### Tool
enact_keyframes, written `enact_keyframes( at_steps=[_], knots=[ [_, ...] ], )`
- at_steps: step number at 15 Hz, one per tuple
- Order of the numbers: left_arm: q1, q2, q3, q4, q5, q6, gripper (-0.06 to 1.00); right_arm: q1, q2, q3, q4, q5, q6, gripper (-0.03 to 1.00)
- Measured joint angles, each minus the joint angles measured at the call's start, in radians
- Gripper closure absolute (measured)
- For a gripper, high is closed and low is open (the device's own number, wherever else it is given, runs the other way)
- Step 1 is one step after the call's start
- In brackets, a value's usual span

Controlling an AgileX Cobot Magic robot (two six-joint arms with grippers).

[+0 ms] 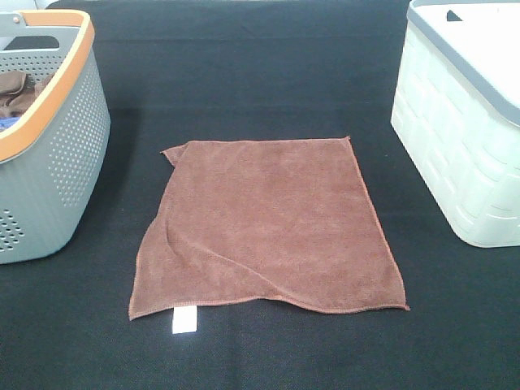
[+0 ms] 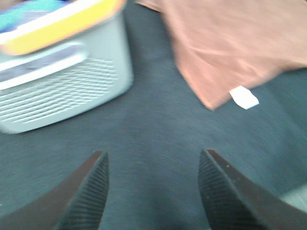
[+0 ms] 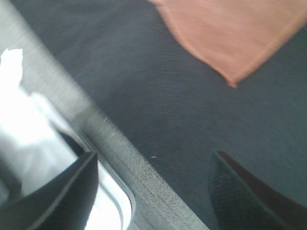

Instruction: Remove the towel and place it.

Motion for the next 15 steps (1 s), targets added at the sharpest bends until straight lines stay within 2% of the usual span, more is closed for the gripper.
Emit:
enact_keyframes(
  at_steps=[3, 4, 6, 10, 15],
  knots=[
    [0.11, -0.096, 0.0, 0.001, 0.0, 0.0, 0.4, -0.322, -0.052, 0.0, 0.006, -0.002, 0.0, 0.34],
    [0.133, -0.144, 0.0, 0.0, 0.0, 0.0, 0.4, -0.459, -0.115, 0.0, 0.006, -0.002, 0.0, 0.34],
    [0.137, -0.156, 0.0, -0.001, 0.0, 0.0, 0.4, -0.594, -0.22, 0.0, 0.006, -0.002, 0.0, 0.34],
    [0.137, -0.156, 0.0, -0.002, 0.0, 0.0, 0.4, -0.744, -0.421, 0.002, 0.006, -0.001, 0.0, 0.34],
    [0.137, -0.156, 0.0, -0.002, 0.0, 0.0, 0.4, -0.746, -0.427, 0.002, 0.013, -0.002, 0.0, 0.34]
  ],
)
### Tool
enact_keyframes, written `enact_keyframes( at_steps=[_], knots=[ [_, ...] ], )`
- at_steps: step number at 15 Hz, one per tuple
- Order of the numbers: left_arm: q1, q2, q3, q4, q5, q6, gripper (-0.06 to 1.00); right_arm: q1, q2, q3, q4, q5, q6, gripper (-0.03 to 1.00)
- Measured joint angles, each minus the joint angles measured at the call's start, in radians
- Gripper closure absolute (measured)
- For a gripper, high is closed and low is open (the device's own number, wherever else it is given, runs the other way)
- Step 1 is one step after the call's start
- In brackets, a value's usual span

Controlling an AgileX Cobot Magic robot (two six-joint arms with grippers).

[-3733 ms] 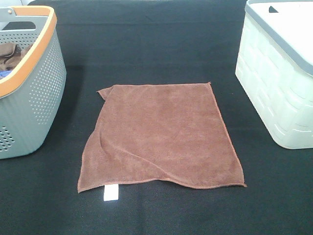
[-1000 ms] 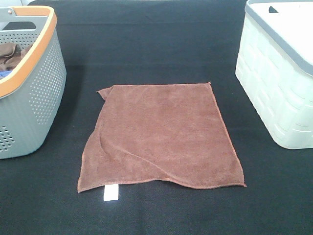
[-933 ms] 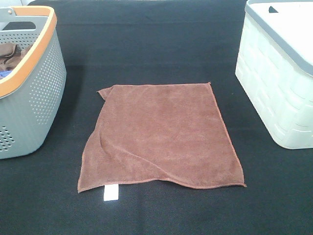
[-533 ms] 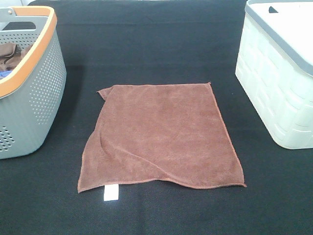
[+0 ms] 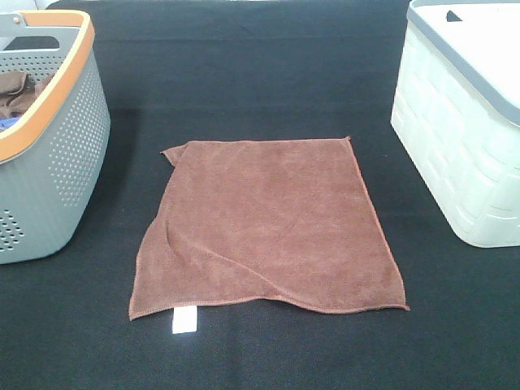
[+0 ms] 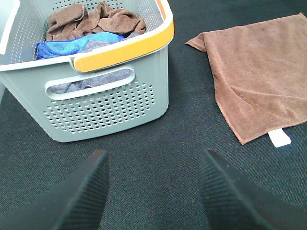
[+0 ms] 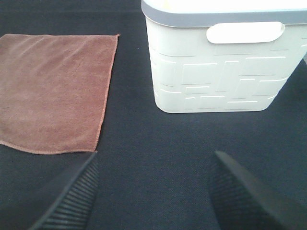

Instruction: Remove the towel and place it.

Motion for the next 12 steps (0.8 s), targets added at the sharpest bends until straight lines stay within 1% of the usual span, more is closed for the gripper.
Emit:
enact_keyframes(
  at_steps=[12],
  knots=[
    [0.0, 0.0, 0.0, 0.0, 0.0, 0.0, 0.4, 0.0, 0.0, 0.0, 0.001, 0.0, 0.0, 0.34]
  ],
)
